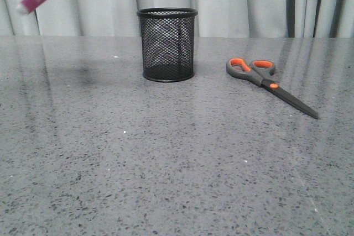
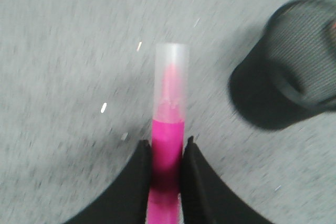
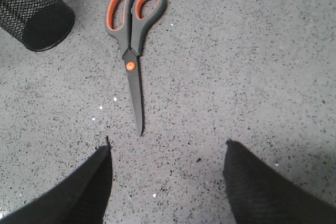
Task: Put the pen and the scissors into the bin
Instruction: 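Lift the pink marker with the left gripper toward the mesh cup, then lower the marker into the mesh cup and open the left gripper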
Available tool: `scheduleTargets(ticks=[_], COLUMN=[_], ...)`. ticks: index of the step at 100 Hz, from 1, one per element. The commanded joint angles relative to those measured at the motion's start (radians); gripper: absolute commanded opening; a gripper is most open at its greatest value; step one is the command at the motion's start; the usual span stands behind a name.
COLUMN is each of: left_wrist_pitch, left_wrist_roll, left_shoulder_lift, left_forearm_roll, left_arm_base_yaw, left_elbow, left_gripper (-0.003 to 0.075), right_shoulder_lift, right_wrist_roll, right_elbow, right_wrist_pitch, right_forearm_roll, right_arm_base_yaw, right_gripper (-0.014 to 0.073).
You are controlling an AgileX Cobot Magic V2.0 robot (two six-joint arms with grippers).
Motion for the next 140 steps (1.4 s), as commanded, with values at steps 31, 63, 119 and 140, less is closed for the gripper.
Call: scheduleTargets(ticks=[31,63,119,140], left_wrist_pitch=[-0.416,-0.646,-0.69,-0.685], left_wrist_roll=[0.277,0.283,0.283,0.283], left_shoulder_lift=[-0.039,0.063,0.199,0.235], left_forearm_roll=[-0.253,-0.27,-0.294,-0.294], left_arm_base_yaw=[-0.21,-0.298,-0.303,-0.303], left_elbow=[-0.027,-0.027,-0.025,-0.025], left_gripper=[-0.0022,-0.0022,-0.0022,-0.0021], right_shoulder_lift=[0.004,0.004,0.004,0.004], right_wrist_roll=[-0.014,-0.014,-0.014,-0.014], right_elbow=[-0.034,-0.034,-0.034,-0.034], right_wrist_pitch=[-0.045,-0.024,-0.022,-0.022], right_forearm_roll=[0.011,0.011,0.011,0.011], right_arm_base_yaw=[0.001,0.001,0.001,0.001], right_gripper=[0.0414,0.0414,0.0414,0.0414])
